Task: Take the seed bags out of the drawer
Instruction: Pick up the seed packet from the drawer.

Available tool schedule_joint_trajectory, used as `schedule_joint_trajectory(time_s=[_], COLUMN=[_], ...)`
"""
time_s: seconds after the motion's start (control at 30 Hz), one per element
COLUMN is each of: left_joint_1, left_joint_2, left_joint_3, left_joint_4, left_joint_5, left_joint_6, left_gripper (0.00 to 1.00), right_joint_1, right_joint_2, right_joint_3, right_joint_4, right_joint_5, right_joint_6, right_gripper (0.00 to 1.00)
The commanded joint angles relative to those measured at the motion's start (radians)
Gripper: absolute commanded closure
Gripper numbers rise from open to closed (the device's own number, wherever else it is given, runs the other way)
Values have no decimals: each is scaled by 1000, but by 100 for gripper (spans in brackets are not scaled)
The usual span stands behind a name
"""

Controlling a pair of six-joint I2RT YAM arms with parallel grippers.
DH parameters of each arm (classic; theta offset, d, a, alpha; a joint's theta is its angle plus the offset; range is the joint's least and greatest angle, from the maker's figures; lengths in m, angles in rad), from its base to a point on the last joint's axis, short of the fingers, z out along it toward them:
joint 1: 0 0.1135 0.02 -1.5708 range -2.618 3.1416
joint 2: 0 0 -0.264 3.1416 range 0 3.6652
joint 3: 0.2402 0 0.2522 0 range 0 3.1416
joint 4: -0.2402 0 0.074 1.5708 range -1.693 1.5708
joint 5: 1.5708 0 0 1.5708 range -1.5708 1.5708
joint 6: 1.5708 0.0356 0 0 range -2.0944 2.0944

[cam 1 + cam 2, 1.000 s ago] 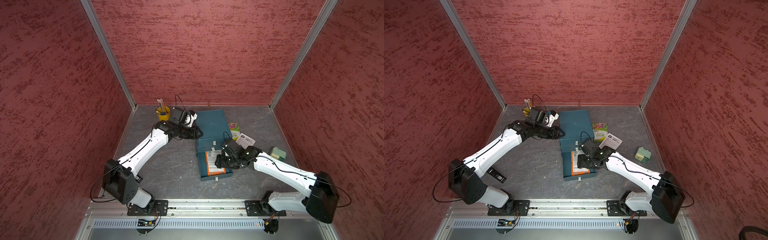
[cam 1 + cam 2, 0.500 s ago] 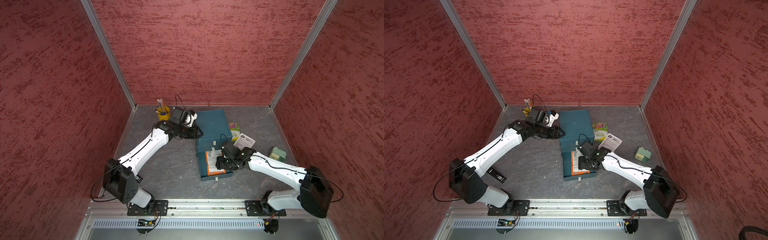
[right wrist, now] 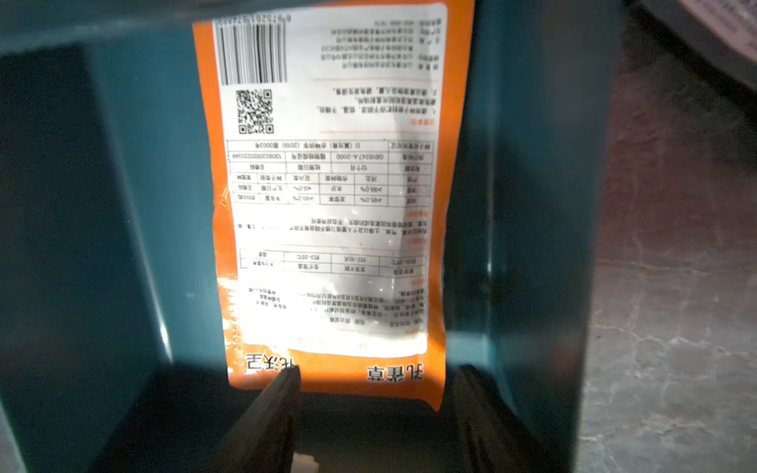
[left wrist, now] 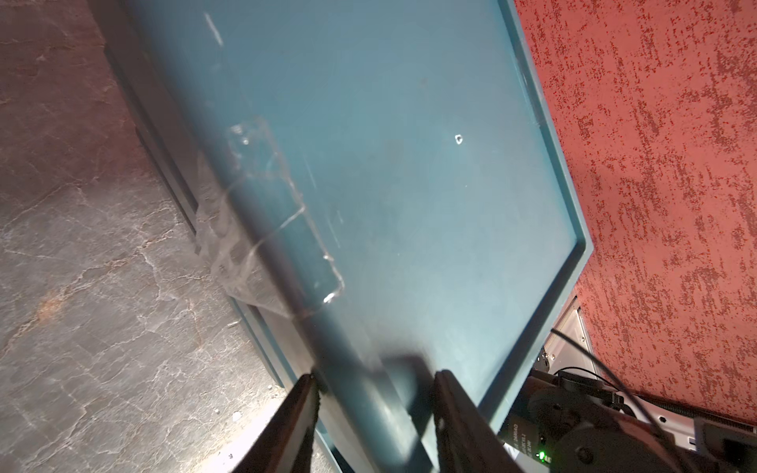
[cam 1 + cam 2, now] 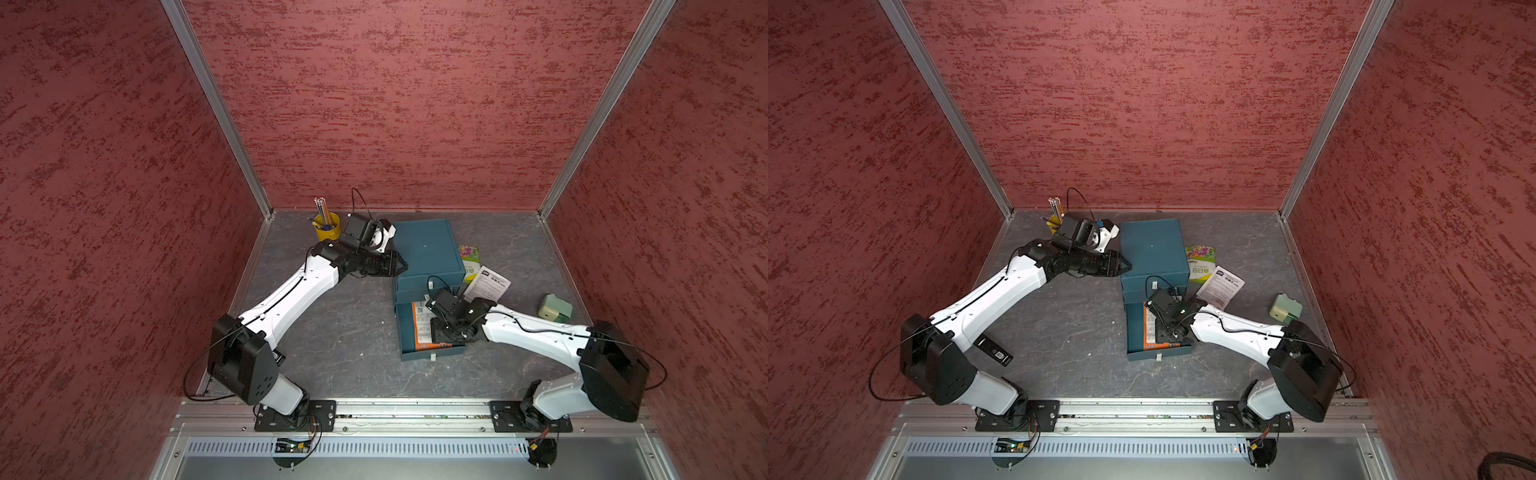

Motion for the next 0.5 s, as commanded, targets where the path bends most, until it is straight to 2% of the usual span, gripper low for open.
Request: schedule_joint_trajectory(time_s=[0.0,0.47], left_joint_1=[-16,-16], left_joint_2=[79,80], left_joint_3=[-58,-62], left_joint_4=[-141,-152], left_joint_5=[-81,-79], left_joint_6=[43,54], left_gripper=[52,52], right_joint_1=[23,49], right_joint_2=[43,156], right_joint_3=[45,118], right_joint_4=[-4,-95], right_joint_5=[94,191], right_joint_6=[33,88], right_gripper=[36,33])
